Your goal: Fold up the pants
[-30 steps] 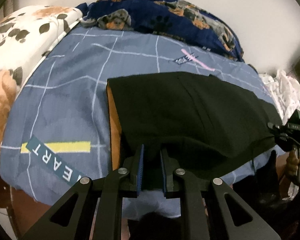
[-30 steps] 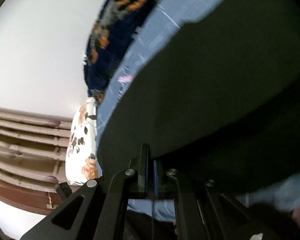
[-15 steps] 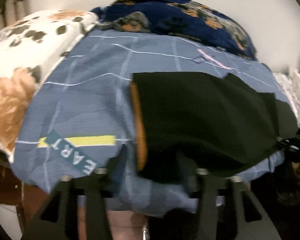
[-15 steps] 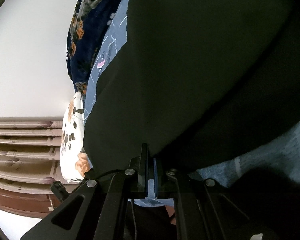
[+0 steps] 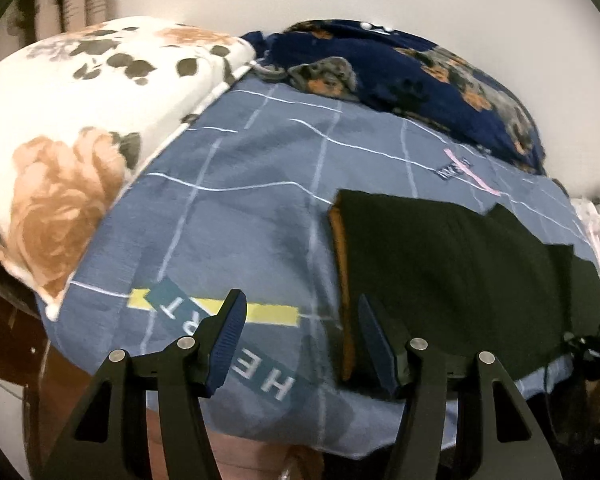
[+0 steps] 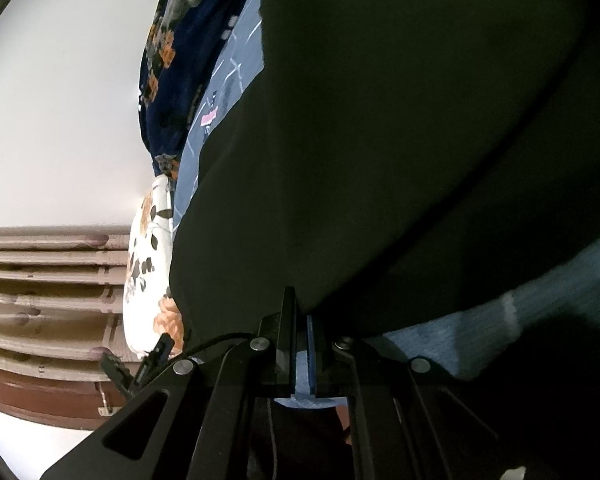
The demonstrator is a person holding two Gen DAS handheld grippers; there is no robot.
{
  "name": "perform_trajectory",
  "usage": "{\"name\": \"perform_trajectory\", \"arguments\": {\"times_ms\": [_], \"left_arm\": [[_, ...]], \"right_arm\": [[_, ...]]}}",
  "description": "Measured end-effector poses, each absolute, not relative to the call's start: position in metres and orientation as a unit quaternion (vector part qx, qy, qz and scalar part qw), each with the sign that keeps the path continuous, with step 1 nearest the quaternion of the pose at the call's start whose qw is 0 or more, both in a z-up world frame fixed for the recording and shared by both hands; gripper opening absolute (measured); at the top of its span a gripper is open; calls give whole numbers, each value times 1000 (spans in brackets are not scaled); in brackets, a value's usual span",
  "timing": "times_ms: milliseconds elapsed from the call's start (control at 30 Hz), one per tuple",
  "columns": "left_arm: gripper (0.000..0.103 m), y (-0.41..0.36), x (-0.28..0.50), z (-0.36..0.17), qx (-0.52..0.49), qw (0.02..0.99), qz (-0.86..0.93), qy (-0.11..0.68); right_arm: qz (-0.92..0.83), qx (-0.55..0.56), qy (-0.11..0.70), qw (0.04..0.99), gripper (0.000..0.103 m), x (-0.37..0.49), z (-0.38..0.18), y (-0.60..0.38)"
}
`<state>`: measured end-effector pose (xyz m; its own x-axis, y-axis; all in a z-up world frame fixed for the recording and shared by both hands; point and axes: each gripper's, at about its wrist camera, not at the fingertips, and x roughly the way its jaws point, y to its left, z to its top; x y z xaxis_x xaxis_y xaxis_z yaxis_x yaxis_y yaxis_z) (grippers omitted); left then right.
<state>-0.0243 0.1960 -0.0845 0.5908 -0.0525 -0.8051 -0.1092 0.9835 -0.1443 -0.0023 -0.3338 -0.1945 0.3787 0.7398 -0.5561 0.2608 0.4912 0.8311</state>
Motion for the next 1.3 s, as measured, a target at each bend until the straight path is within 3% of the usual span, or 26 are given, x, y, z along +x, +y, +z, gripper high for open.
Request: {"name": "perform_trajectory", "arguments": {"times_ms": [167, 300, 467, 700, 900, 1300], "left_arm": [[59, 189, -27, -62, -133, 898, -15, 419], [59, 126, -20, -51, -89, 901, -95, 415], [59, 62, -12, -85, -28, 871, -158, 465], [59, 61, -8, -122, -51, 839, -147, 521], [59, 49, -11, -128, -6, 839, -146, 525], [59, 55, -7, -130, -21, 835, -146, 530]], "right_arm": [[185, 472, 533, 678, 5, -2, -196, -329], [187, 478, 529, 676, 5, -2, -197, -329], [198, 505, 502, 674, 8, -5, -197, -338], [189, 528, 468, 683, 9, -2, -191, -375], [106, 579, 398, 704, 14, -2, -193, -464], [-14, 630, 285, 722, 13, 13, -200, -639]]}}
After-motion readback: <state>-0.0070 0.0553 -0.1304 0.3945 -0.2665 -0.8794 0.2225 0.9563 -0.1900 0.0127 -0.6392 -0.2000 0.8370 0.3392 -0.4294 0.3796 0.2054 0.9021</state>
